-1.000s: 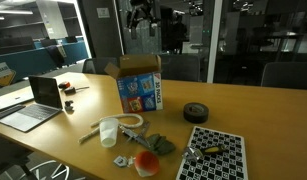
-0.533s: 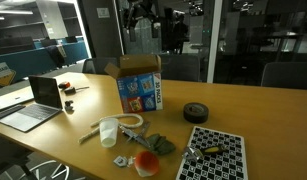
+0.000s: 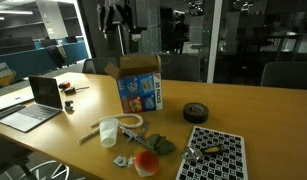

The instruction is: Pick up the bottle from the table and put it in the box

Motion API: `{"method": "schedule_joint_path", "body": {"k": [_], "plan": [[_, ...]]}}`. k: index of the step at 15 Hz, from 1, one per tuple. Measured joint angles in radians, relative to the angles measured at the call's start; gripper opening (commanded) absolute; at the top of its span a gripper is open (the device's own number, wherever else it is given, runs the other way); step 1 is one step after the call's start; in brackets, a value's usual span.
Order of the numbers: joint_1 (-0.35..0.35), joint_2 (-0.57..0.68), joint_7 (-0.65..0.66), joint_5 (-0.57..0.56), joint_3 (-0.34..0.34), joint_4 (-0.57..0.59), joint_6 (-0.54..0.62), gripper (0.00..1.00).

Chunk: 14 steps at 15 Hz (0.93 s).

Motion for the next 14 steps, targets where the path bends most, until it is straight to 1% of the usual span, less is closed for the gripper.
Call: {"method": "schedule_joint_path", "body": {"k": [3,6,8,14], "plan": [[-0.027,-0.138,-0.002,0.004,-0.004,-0.101,-0.004,1.0],[-0.049,-0.222,-0.002,0.004,-0.004,-0.162,-0.025,1.0],[-0.053,-0.246,-0.002,0.004,-0.004,-0.18,-0.026,1.0],[-0.053,-0.249,-0.002,0.004,-0.004,-0.184,-0.026,1.0]]}}
